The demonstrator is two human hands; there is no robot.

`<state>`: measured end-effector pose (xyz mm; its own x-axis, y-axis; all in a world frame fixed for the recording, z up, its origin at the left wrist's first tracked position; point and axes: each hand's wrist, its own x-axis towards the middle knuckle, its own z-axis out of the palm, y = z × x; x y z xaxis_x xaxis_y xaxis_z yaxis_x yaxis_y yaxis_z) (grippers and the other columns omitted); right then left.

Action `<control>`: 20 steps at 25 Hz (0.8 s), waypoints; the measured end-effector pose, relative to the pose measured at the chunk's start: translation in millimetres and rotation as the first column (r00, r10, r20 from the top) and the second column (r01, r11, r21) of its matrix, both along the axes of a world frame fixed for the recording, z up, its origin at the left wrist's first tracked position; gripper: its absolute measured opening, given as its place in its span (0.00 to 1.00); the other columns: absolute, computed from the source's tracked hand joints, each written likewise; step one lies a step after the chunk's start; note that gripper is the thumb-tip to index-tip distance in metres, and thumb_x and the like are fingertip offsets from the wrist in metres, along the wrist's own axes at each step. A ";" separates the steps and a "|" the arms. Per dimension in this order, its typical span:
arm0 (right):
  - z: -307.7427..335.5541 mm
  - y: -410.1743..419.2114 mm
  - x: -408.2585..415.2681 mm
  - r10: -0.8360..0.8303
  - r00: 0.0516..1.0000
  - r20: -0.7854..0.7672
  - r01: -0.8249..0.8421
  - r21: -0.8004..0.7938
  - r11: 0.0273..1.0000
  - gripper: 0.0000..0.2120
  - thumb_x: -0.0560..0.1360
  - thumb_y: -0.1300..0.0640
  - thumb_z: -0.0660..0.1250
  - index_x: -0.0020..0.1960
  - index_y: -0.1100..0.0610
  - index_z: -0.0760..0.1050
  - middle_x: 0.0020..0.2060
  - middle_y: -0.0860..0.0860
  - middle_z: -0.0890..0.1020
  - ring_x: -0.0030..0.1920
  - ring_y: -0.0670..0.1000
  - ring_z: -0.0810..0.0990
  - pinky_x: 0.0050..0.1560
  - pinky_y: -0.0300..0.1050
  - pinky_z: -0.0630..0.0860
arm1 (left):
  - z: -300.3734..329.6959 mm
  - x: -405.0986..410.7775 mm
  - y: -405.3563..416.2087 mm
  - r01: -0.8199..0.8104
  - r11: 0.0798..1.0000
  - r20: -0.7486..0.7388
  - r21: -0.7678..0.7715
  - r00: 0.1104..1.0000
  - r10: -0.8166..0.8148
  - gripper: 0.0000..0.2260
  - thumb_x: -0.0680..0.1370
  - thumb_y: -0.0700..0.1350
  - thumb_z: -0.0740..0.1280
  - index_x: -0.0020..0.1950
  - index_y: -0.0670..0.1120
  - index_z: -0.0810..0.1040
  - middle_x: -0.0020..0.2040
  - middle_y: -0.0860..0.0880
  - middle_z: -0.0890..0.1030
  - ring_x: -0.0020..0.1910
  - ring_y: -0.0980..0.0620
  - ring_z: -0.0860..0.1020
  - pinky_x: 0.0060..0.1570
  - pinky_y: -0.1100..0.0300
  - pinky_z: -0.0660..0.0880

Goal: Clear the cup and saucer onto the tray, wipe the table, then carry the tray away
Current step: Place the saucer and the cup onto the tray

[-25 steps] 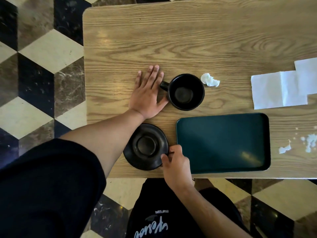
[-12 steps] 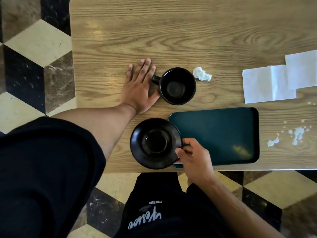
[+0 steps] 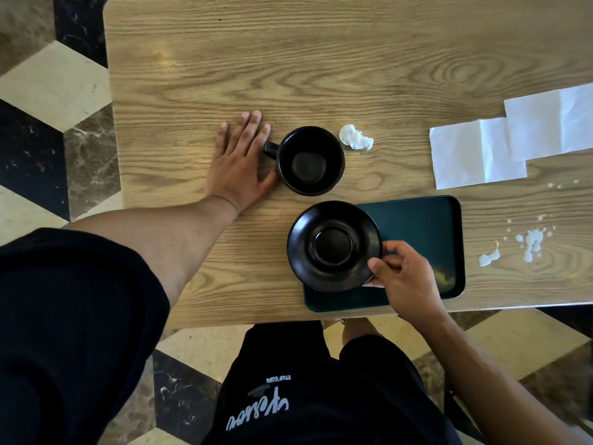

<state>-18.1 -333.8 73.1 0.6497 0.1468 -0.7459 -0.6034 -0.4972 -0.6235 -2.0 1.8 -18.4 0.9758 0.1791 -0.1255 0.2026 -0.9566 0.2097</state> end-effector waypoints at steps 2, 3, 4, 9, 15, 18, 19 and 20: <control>-3.4 -3.7 3.0 0.005 1.000 0.002 -0.005 -0.001 1.000 0.07 0.81 0.66 0.67 0.54 0.55 0.76 0.41 0.53 0.89 0.44 0.53 0.89 0.45 0.50 0.86 | 0.5 -0.4 0.0 0.005 1.000 -0.001 0.005 1.000 -0.005 0.35 0.82 0.64 0.58 0.83 0.44 0.59 0.85 0.44 0.54 0.84 0.46 0.49 0.82 0.44 0.43; -4.6 -4.8 4.3 0.006 1.000 0.001 -0.006 -0.002 1.000 0.07 0.81 0.66 0.67 0.55 0.56 0.77 0.41 0.53 0.89 0.44 0.54 0.89 0.45 0.50 0.86 | 0.4 -0.6 0.2 0.006 1.000 0.001 0.007 1.000 -0.006 0.35 0.82 0.63 0.58 0.83 0.44 0.59 0.85 0.44 0.55 0.84 0.46 0.49 0.82 0.43 0.44; -5.2 -5.3 5.6 0.010 1.000 -0.001 -0.010 -0.002 1.000 0.07 0.81 0.66 0.67 0.55 0.56 0.77 0.41 0.53 0.89 0.44 0.54 0.89 0.45 0.50 0.86 | 0.2 -0.6 0.3 0.006 1.000 0.004 0.008 1.000 -0.006 0.35 0.82 0.63 0.58 0.83 0.44 0.59 0.85 0.44 0.55 0.84 0.46 0.50 0.82 0.43 0.44; -4.1 -4.2 6.2 0.002 0.999 0.035 0.000 -0.065 0.998 0.05 0.80 0.65 0.69 0.53 0.56 0.78 0.42 0.54 0.88 0.41 0.52 0.89 0.42 0.47 0.86 | 1.2 -1.3 -0.7 0.004 1.000 -0.004 0.008 1.000 -0.004 0.35 0.82 0.63 0.57 0.83 0.44 0.59 0.85 0.44 0.55 0.84 0.46 0.50 0.82 0.44 0.44; -1.4 -3.4 6.2 0.039 0.994 0.101 -0.022 -0.166 0.986 0.04 0.78 0.62 0.72 0.49 0.54 0.79 0.47 0.52 0.84 0.35 0.51 0.88 0.40 0.50 0.86 | 2.0 -2.0 -1.7 -0.002 1.000 -0.028 0.010 1.000 0.002 0.35 0.82 0.64 0.55 0.83 0.45 0.58 0.85 0.45 0.53 0.84 0.48 0.48 0.82 0.44 0.42; -0.4 -4.6 5.2 0.052 0.994 0.095 -0.036 -0.161 0.986 0.04 0.79 0.61 0.71 0.50 0.54 0.79 0.47 0.52 0.84 0.33 0.51 0.88 0.41 0.51 0.86 | 2.4 -1.8 -2.5 0.000 1.000 -0.034 0.006 0.999 0.000 0.35 0.82 0.63 0.55 0.83 0.45 0.58 0.85 0.46 0.53 0.84 0.48 0.48 0.82 0.45 0.42; 0.0 -5.7 4.4 0.056 0.994 0.096 -0.040 -0.161 0.986 0.04 0.79 0.61 0.71 0.50 0.53 0.79 0.47 0.52 0.84 0.32 0.52 0.87 0.40 0.47 0.86 | 2.6 -1.8 -3.0 0.000 1.000 -0.037 0.007 0.999 0.000 0.35 0.82 0.63 0.55 0.83 0.45 0.57 0.85 0.46 0.53 0.84 0.48 0.47 0.82 0.45 0.42; 0.4 -6.8 3.4 0.067 0.993 0.100 -0.049 -0.169 0.984 0.04 0.79 0.61 0.71 0.50 0.53 0.78 0.46 0.52 0.84 0.31 0.52 0.87 0.37 0.42 0.84 | 2.7 -1.7 -3.2 -0.001 1.000 -0.041 0.009 0.999 0.002 0.35 0.82 0.64 0.55 0.83 0.45 0.57 0.85 0.46 0.52 0.84 0.48 0.47 0.82 0.45 0.42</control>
